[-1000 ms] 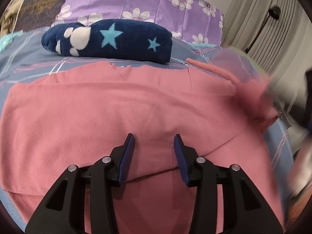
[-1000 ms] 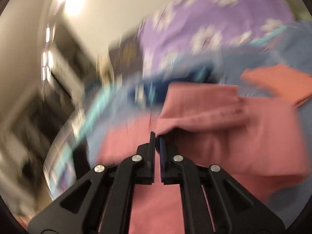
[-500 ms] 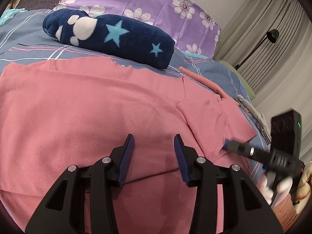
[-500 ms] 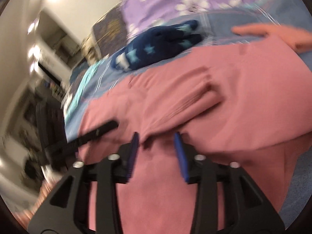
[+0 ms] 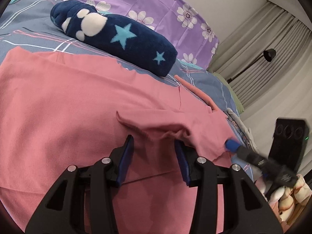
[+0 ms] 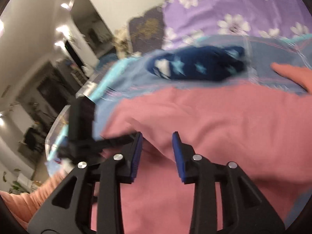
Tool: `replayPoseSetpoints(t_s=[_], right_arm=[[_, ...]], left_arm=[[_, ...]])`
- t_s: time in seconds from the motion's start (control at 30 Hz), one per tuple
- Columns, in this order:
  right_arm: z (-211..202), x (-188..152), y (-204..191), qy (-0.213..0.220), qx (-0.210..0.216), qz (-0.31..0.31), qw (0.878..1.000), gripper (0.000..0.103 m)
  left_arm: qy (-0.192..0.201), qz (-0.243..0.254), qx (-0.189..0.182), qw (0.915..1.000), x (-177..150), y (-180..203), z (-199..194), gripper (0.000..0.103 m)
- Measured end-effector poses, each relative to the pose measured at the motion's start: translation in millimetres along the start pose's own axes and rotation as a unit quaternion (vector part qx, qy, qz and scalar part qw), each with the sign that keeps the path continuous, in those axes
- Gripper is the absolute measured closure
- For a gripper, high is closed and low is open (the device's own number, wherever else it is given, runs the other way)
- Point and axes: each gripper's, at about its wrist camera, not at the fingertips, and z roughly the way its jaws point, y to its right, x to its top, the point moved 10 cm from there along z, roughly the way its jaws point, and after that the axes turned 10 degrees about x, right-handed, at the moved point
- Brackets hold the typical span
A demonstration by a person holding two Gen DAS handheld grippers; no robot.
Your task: Fold small clothes
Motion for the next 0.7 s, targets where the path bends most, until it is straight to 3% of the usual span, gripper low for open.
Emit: replayPoseSetpoints(t_s=[0.13, 0.23, 0.4, 0.5, 0.53, 0.57, 0.6, 0.7], right_arm=[[-5, -35, 23, -0.014, -0.041, -0.002, 0.999, 0.066], [4, -51, 37, -0.024, -0.035, 0.027, 0.999, 0.063], [3, -48, 41, -0.016, -0.024, 0.045, 0.999, 0.064], [4, -48, 41, -0.016, -0.026, 0.042, 0.999, 0.064], [2, -49, 40, -0.016, -0.026, 0.043, 0.999, 0.064], [0, -50, 39, -0.015, -0.025, 0.044, 0.999, 0.064], [0, -50, 40, -0.013, -0.021, 0.048, 0.999, 0.064], [-5, -49, 43, -0.003, -0.017, 0.056, 0.998, 0.064]], left_arm=[[-0.013, -0.013, -0.035, 0.9992, -1, 8, -8, 0.050], [-0.015, -0.016, -0.059, 0.9980, 0, 15, -15, 0.041], [-0.012, -0.017, -0.051, 0.9985, 5, 21, -15, 0.038], [-0.021, -0.013, -0.007, 0.9997, 5, 15, 0, 0.039], [-0.029, -0.013, 0.013, 0.9994, 4, 13, 8, 0.059], [-0.033, -0.013, 0.025, 0.9991, 4, 10, 13, 0.093], [-0.042, -0.013, 0.034, 0.9985, 4, 10, 18, 0.101], [-0.015, 0.005, 0.040, 0.9991, 22, 26, 7, 0.101]])
